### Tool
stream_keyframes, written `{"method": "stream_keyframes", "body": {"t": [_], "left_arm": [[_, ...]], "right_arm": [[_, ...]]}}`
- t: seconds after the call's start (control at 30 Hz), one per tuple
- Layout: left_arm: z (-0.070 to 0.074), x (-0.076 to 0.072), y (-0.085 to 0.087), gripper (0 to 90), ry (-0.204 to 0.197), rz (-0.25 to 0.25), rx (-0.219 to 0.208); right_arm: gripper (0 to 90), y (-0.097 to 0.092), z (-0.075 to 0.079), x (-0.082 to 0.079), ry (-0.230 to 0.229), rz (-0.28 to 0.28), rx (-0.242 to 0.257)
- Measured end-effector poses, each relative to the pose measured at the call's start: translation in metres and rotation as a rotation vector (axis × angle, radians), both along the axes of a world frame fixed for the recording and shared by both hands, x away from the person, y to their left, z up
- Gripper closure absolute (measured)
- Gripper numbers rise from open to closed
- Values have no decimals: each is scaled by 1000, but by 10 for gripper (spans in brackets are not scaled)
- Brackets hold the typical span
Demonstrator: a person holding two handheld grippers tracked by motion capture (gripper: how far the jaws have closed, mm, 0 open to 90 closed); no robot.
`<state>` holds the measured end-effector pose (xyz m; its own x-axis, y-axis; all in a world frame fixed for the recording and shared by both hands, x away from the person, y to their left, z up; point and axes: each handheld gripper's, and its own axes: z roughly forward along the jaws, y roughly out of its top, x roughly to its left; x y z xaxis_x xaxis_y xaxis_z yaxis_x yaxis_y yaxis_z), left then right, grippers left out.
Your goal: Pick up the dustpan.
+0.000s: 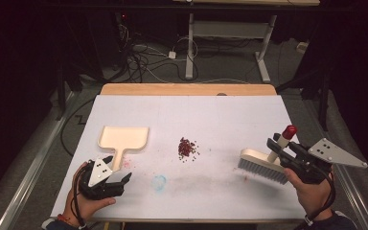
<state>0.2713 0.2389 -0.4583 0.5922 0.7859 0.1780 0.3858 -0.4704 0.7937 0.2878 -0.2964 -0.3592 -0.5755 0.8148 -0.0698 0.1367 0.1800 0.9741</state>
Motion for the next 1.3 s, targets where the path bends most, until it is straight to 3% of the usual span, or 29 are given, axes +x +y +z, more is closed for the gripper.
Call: {"method": "stream_keyframes", "body": {"t": [0.17,0.37,0.53,0.63,0.7,0.87,0.97,1.0,1.07,1.3], "left_arm": [[3,-3,0,188,-26,18,11],[2,-3,8,190,17,41,9],[5,2,17,202,72,117,-71],[5,11,17,204,140,167,-90],[3,18,16,208,170,196,-64],[-11,54,17,249,276,244,-110],[-21,72,15,274,328,263,-91],[-24,77,13,329,350,271,-83],[-30,87,10,356,383,281,-71],[-30,91,8,467,360,276,-72]], "right_arm": [[692,0,1,-3,-14,-11,11],[692,4,2,-1,-18,-6,7],[691,5,1,-1,-12,-1,2],[692,5,1,1,-8,-6,-1],[692,5,0,1,-5,-8,-1],[691,6,-2,3,1,-9,-5],[691,6,-3,3,5,-9,-12],[692,7,-3,3,5,-8,-13],[691,7,-3,3,6,-6,-10],[692,8,-5,4,14,6,-8]]}}
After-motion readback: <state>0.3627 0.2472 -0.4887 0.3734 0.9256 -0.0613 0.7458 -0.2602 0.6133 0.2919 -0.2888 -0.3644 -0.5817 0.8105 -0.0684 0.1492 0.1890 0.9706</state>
